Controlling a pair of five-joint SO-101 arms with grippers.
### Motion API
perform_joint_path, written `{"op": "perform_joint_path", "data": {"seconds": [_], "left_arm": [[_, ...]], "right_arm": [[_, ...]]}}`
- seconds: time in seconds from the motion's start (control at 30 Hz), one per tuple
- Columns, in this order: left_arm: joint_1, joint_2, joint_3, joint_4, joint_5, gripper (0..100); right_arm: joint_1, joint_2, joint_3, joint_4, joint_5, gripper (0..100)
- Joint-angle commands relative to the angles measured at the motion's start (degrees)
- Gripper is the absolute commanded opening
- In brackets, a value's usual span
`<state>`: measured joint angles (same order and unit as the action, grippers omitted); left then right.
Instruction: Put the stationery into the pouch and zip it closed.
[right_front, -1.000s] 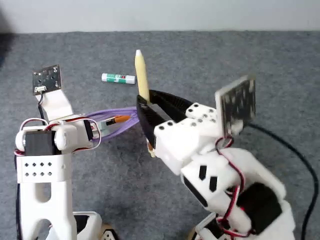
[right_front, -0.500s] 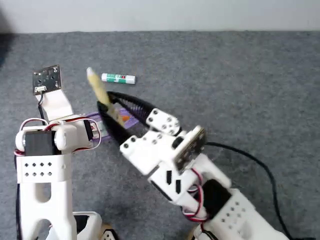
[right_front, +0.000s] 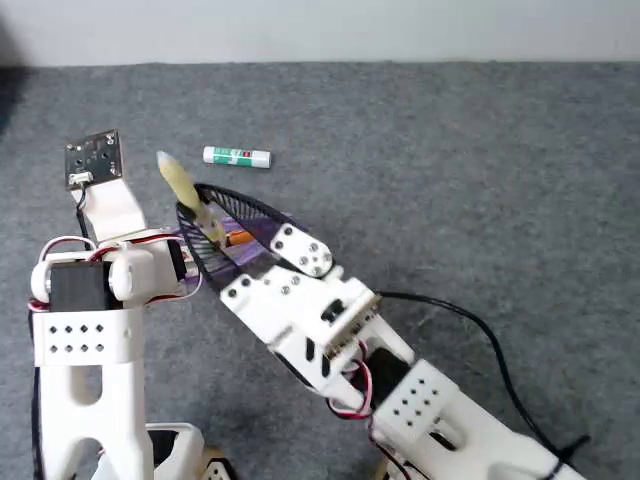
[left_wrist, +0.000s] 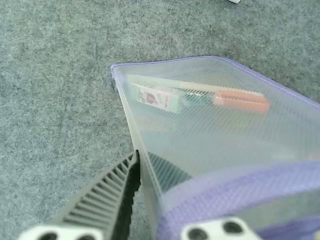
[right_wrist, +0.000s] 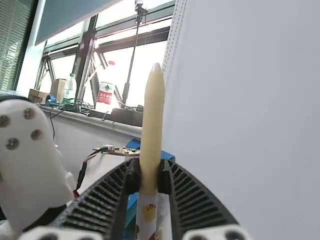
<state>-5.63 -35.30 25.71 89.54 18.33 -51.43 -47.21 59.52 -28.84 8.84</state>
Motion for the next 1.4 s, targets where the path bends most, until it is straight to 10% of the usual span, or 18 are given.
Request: {"op": "perform_joint_path", "data": {"seconds": [0.0, 0.27, 0.57, 0.93, 1.37], "left_arm": [[0.35, 0.79, 1.36, -1.14, 0.62, 1], [0.0, 0.44, 1.36, -0.88, 0.62, 1], [0.35, 0.79, 1.36, -1.23, 0.62, 1], [0.35, 0.79, 1.36, -1.32, 0.62, 1], [0.35, 0.79, 1.36, -1.32, 0.62, 1]], "right_arm": [[-0.04, 3.74, -4.13, -1.45, 0.26, 0.8], [1.36, 6.02, 7.47, -4.79, 0.7, 0.9], [3.03, -4.26, 0.35, 24.57, -2.81, 19.9], [9.89, -9.01, -7.91, 45.14, -2.73, 16.2], [8.57, 6.29, -9.93, 47.34, -2.64, 16.2]]}}
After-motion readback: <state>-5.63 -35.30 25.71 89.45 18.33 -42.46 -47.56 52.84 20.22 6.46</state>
